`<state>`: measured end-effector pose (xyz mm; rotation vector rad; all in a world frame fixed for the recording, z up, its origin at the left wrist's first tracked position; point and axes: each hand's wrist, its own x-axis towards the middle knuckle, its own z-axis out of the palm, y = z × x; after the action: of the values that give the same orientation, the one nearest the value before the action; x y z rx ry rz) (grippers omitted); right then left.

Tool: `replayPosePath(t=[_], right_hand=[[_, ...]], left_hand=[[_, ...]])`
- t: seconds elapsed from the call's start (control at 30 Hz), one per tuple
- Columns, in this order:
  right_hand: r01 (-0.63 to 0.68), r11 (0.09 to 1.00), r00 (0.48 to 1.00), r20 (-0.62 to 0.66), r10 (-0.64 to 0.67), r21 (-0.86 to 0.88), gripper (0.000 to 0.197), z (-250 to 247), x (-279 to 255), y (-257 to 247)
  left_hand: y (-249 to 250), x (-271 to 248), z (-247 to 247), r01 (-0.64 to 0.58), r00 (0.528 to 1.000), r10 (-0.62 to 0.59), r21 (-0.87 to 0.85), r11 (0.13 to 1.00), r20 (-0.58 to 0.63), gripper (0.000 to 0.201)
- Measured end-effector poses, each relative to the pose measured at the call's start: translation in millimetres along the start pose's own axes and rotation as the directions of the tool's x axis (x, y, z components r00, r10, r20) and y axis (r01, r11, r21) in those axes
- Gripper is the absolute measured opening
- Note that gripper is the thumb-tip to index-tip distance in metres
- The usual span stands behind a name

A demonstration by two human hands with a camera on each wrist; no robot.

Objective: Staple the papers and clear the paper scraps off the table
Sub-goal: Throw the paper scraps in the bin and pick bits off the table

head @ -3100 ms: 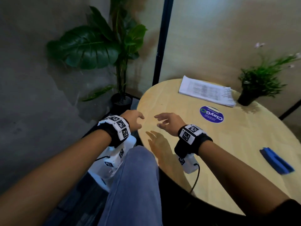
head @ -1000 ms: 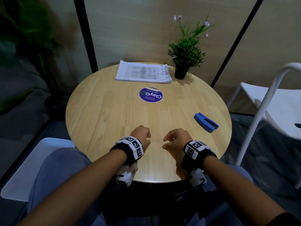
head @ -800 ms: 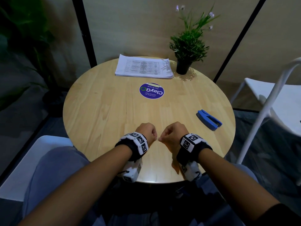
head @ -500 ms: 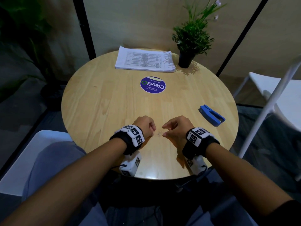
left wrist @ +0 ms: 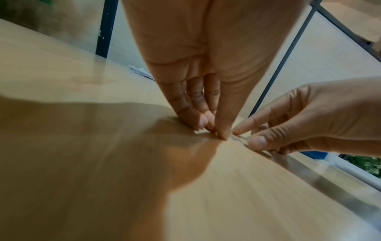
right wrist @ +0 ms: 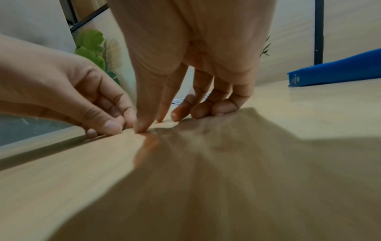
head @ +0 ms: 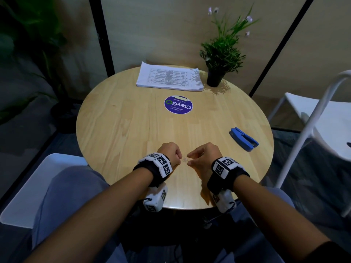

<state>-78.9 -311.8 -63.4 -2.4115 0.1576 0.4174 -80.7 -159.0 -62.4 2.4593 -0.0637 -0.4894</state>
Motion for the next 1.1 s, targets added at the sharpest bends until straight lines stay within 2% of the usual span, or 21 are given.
replayPosePath(t=[0.27, 0.6, 0.83, 1.0, 1.1], right_hand=[[-0.012, 0.997, 0.999, 0.037, 0.009, 0.07, 0.008, 10.0, 5.7, -4.0], [0.034, 0.999, 0.994, 0.103, -0.035, 0.013, 0.005, 4.7, 5.1, -10.4], [0.116, 0.983, 0.981, 0.174, -0.09, -0.144, 0.008, 6.9, 4.6, -13.1], [0.217, 0.883, 0.973, 0.16, -0.164, -0.416, 0.015, 18.5, 0.7, -13.2], [0.227, 0.895, 0.97, 0.169, -0.173, -0.385, 0.013, 16.3, 1.2, -12.2]], left_hand=[[-4.6, -1.2, -2.2, -0.004, 1.0, 0.004, -0.039, 0.999, -0.002, 0.013], [-3.5, -3.0, -2.8, 0.017, 1.0, -0.016, -0.026, 1.0, 0.018, 0.018], [-5.1, -5.3, -6.4, 0.028, 1.0, -0.028, 0.025, 0.999, 0.011, 0.02], [-4.3, -6.2, -8.7, -0.014, 1.0, 0.012, 0.111, 0.994, 0.019, 0.02], [-2.1, -5.7, -9.6, -0.062, 0.997, 0.052, 0.16, 0.985, 0.064, 0.026]])
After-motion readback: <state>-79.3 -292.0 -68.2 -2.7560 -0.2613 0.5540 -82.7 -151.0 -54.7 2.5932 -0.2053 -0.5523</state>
